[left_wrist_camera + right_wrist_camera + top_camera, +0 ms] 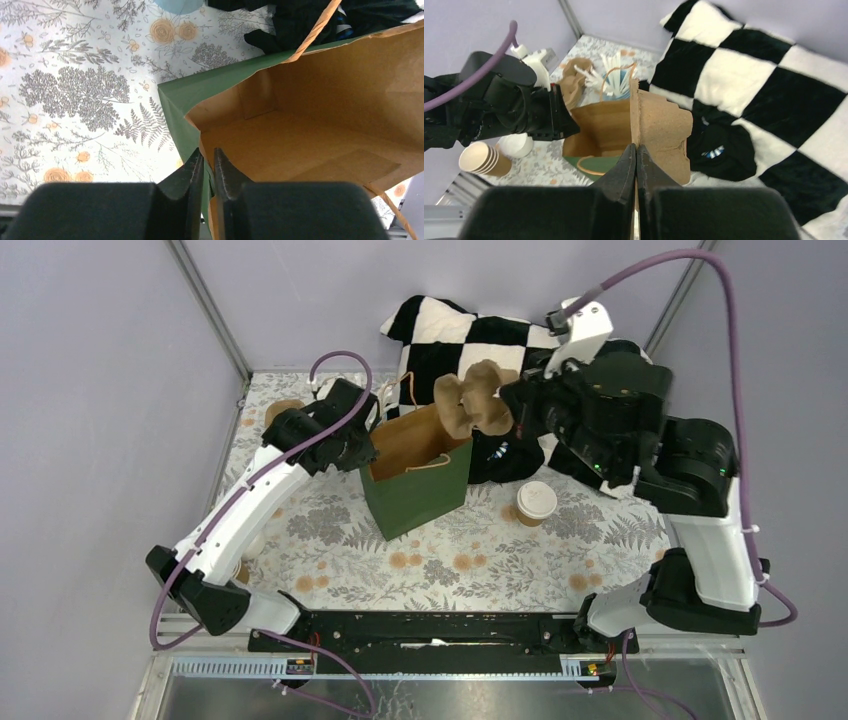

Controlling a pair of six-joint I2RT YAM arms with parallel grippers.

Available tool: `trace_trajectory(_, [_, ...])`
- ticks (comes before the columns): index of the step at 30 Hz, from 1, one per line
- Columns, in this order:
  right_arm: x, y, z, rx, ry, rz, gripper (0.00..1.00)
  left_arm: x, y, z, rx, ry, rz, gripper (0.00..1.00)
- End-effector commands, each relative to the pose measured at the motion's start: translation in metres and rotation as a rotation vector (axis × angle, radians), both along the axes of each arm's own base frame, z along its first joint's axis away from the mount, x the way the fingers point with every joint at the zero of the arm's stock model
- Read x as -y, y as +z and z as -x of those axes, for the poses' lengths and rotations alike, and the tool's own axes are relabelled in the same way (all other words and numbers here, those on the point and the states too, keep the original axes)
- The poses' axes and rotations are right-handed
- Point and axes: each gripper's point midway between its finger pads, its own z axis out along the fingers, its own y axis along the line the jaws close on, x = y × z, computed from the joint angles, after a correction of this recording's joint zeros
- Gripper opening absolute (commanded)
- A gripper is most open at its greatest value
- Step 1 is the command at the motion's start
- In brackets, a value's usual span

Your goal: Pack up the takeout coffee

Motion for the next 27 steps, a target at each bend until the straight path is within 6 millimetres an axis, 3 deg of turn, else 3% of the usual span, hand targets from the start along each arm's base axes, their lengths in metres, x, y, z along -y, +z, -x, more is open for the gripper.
trace_trajectory(1, [-0.029, -0.027, 0.006, -0.156, 0.042, -0.056, 0.00, 0.004, 0.025, -0.007, 0.145, -0.018, 0.064, 0.12])
trace_trajectory(7, [-0.042, -0.045, 0.005, -0.229, 0.040, -0.053, 0.00, 0.003, 0.018, 0.010, 0.164, -0.043, 0.074, 0.04])
trace_trajectory(15, [-0.054, -0.061, 0.003, -0.263, 0.067, 0.006, 0.00, 0.008, 0.012, 0.034, 0.194, -0.091, 0.104, 0.02])
trace_trajectory(21, [-0.062, -0.057, -0.001, -0.233, 0.090, 0.028, 0.00, 0.020, 0.012, 0.042, 0.204, -0.131, 0.100, 0.02])
trace_trajectory(27, [-0.064, -0.070, -0.001, -0.237, 0.118, 0.110, 0.00, 0.022, 0.015, 0.046, 0.213, -0.134, 0.106, 0.02])
